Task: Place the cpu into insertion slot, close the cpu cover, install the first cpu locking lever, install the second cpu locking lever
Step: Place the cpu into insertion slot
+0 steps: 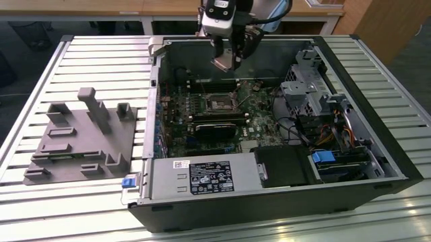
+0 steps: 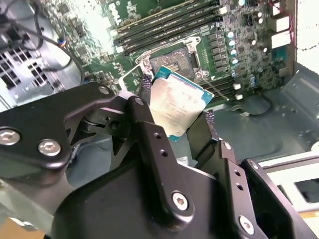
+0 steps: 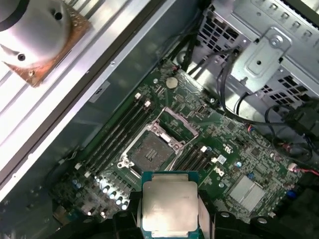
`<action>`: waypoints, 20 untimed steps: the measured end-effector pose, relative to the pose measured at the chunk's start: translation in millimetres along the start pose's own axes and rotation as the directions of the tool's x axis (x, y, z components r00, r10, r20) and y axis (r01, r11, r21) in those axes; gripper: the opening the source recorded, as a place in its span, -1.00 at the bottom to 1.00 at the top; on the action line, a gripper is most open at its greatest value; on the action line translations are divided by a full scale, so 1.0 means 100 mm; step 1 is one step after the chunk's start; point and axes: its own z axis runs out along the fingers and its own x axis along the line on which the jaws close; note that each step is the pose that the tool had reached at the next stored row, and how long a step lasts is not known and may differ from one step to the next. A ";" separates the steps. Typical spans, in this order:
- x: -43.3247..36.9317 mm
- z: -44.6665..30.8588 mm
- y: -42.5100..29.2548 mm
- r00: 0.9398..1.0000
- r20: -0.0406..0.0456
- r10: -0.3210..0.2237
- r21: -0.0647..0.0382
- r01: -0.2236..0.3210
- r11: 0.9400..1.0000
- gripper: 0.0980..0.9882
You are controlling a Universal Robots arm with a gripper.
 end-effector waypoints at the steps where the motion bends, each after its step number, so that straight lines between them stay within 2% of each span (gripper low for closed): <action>1: 0.000 0.009 0.000 1.000 0.001 0.016 0.000 -0.016 1.000 -0.01; 6: 0.000 0.033 -0.002 0.995 0.008 0.098 -0.001 -0.098 0.995 -0.01; 10: 0.000 0.044 -0.003 0.986 0.013 0.164 -0.002 -0.164 0.986 -0.01; 16: -0.001 0.063 -0.005 0.966 0.020 0.259 -0.005 -0.259 0.966 -0.01; 20: -0.001 0.079 -0.006 0.947 0.025 0.321 -0.007 -0.321 0.947 -0.01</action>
